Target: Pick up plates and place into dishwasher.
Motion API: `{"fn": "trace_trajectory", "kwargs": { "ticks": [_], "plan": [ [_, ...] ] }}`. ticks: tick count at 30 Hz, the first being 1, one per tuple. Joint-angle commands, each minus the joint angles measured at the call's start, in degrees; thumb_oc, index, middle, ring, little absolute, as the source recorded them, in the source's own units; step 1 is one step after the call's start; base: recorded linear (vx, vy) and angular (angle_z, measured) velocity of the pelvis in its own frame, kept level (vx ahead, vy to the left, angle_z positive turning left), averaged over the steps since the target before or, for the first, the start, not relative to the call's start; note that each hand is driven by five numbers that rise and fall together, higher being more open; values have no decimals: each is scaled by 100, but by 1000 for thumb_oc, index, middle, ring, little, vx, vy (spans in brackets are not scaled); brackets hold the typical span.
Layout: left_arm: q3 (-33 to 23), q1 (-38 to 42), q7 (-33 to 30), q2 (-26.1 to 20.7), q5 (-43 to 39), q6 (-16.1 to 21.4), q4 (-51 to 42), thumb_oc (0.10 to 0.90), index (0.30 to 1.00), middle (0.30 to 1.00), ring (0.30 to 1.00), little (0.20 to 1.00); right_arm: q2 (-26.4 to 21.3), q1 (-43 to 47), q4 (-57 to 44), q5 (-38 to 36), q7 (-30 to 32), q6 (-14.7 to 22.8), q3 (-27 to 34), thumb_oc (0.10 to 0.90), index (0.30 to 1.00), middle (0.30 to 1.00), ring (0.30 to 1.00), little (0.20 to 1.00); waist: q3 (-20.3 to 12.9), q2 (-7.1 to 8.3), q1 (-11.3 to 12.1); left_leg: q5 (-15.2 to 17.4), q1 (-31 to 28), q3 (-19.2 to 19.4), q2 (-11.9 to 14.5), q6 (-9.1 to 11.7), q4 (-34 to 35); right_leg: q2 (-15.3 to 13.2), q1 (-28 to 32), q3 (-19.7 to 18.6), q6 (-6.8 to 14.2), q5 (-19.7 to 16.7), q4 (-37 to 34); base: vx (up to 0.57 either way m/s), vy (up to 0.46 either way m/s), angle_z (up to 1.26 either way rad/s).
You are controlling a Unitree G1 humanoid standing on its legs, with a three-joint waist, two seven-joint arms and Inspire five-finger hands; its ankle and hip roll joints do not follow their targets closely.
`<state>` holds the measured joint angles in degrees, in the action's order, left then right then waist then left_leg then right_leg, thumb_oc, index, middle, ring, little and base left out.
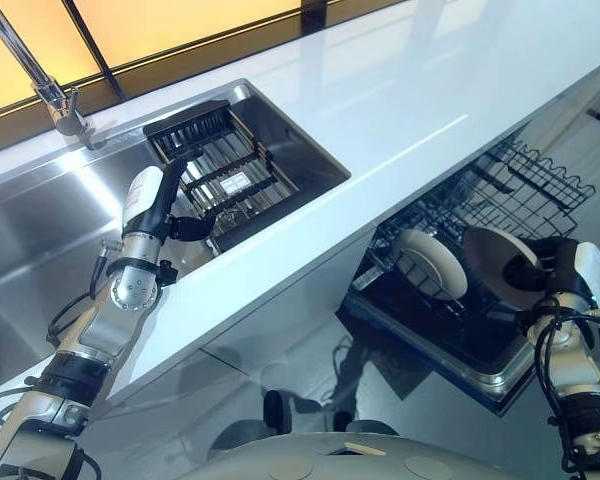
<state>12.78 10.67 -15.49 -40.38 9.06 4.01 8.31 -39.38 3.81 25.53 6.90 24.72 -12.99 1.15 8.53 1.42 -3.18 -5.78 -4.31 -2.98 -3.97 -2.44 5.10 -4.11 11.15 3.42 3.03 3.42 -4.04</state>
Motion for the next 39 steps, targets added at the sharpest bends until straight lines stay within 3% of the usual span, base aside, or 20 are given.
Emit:
{"fn": "trace_trajectory", "kwargs": {
  "ticks": [1, 10, 17, 32, 39],
  "plan": [
    [12, 353, -54, 29, 88, 392, -188, 800, 900, 900, 900, 900, -902, 991, 60, 310, 143, 59, 32, 100, 300, 300, 300, 200, -307, 42, 432, 533, -216, -7, -30, 11, -10, 220, -680, 186, 152, -479, 469, 95, -43, 15],
    [83, 343, 143, -69, -33, 429, -350, 800, 900, 900, 900, 900, -1143, 1635, 460, 362, 266, -464, -254, 100, 300, 300, 300, 200, -220, 45, 619, 529, -246, -169, -32, 7, -10, 255, -619, 275, 91, -419, 496, 92, -53, 9],
    [91, 300, 212, -158, -110, 549, -374, 800, 900, 900, 900, 900, -1314, 1858, 511, 429, 526, -580, -232, 100, 300, 300, 300, 200, -87, 43, 682, 505, -233, -236, -1, 12, -10, 304, -644, 296, 59, -380, 561, 68, -62, 2],
    [60, 271, 260, -274, -161, 601, -455, 800, 900, 900, 900, 900, -1328, 1621, 852, 848, -220, -989, -406, 100, 300, 300, 300, 200, 111, -6, 656, 436, -134, -297, 61, 68, -66, 354, -714, 262, 15, -343, 631, 31, -45, 1],
    [163, 399, 190, -242, -126, 624, -491, 800, 900, 900, 900, 900, -1147, 1655, 1171, 894, -443, -922, -808, 100, 300, 300, 300, 200, 289, -30, 689, 384, -15, -373, 78, 100, -95, 371, -771, 249, -15, -386, 588, -20, -36, 4]
  ]
}}
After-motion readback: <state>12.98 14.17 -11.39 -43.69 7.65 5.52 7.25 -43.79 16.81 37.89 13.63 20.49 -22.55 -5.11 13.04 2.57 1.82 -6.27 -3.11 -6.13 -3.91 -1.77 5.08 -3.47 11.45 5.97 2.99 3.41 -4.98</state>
